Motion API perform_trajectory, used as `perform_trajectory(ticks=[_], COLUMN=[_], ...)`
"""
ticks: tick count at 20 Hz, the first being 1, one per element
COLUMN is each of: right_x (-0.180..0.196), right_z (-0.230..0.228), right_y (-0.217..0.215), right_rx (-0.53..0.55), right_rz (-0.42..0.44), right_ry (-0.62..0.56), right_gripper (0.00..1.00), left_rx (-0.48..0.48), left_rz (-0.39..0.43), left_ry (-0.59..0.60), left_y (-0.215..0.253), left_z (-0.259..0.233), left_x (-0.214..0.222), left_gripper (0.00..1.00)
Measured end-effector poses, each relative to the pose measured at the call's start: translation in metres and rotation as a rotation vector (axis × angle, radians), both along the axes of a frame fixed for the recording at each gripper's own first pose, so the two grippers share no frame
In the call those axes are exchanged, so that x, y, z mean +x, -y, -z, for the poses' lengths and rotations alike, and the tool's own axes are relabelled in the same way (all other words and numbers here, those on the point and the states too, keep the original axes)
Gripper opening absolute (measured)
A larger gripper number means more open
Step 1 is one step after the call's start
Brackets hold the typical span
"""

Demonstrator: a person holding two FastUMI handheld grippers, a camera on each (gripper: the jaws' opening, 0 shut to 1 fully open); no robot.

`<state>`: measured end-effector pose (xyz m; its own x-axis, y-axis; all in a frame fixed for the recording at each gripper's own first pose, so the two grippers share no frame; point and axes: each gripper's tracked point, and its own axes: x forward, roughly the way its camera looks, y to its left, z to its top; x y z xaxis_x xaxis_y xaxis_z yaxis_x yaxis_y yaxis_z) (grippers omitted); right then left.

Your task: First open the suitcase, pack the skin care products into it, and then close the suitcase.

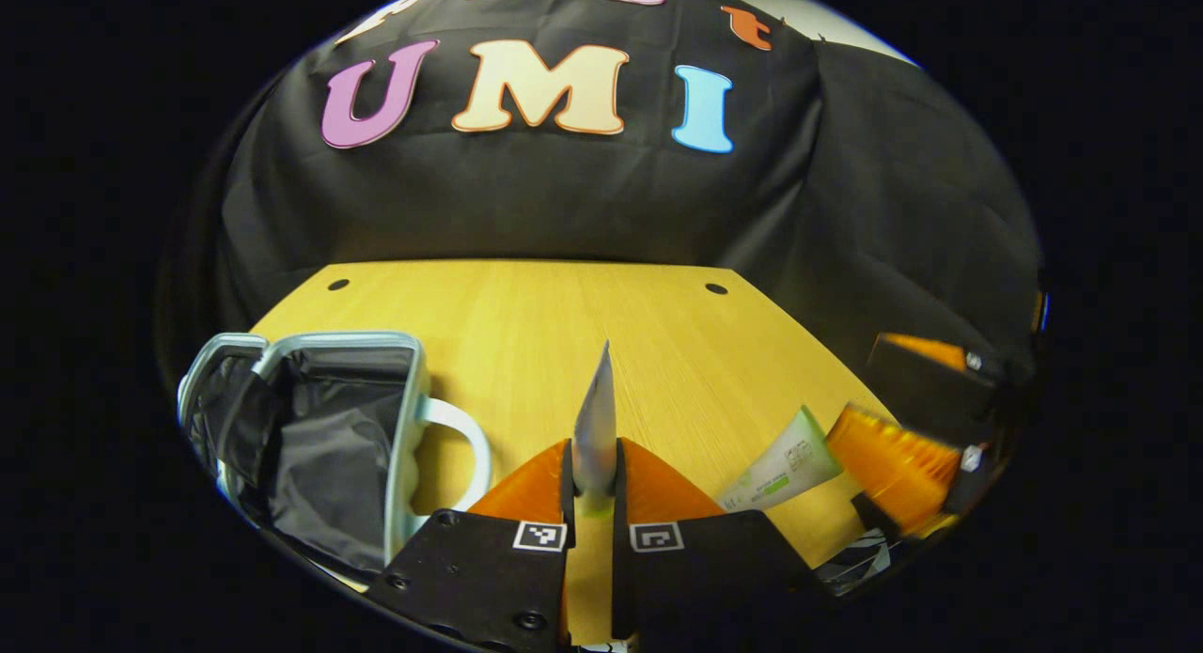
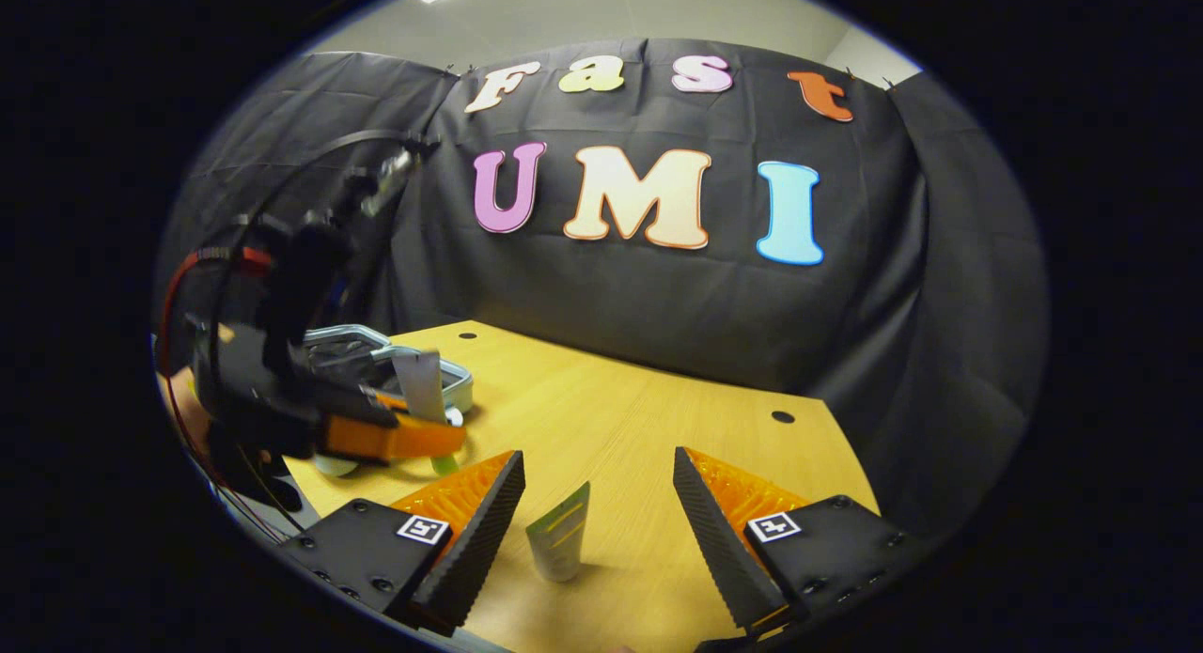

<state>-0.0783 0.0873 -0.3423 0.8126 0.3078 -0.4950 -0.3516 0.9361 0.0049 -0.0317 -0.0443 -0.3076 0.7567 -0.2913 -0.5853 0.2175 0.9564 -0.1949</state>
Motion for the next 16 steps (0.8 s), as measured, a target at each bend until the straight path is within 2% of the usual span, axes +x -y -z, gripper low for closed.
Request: perform_trajectory(ticks=[5,9,11,13,14,16], right_x=[-0.022,-0.033,-0.032,-0.026,-0.029,-0.027], right_z=[0.074,0.114,0.118,0.124,0.121,0.119], right_y=[-0.001,-0.006,-0.009,-0.009,-0.013,-0.019], right_rx=[-0.042,-0.049,-0.017,-0.011,0.028,0.063], right_rz=[0.029,0.015,0.015,0.021,0.018,0.01], right_ry=[-0.152,-0.249,-0.276,-0.282,-0.315,-0.361], right_gripper=[0.99,0.99,0.87,0.56,0.4,0.32], left_rx=[0.026,0.067,0.084,0.096,0.106,0.13], left_rz=[-0.095,-0.159,-0.19,-0.21,-0.217,-0.227], left_ry=[0.002,-0.01,-0.026,-0.048,-0.06,-0.088], left_y=[-0.041,-0.074,-0.088,-0.1,-0.108,-0.125], left_z=[-0.027,-0.029,-0.024,-0.018,-0.015,-0.01], left_x=[-0.005,-0.013,-0.018,-0.023,-0.026,-0.03], left_gripper=[0.1,0.1,0.1,0.1,0.1,0.1])
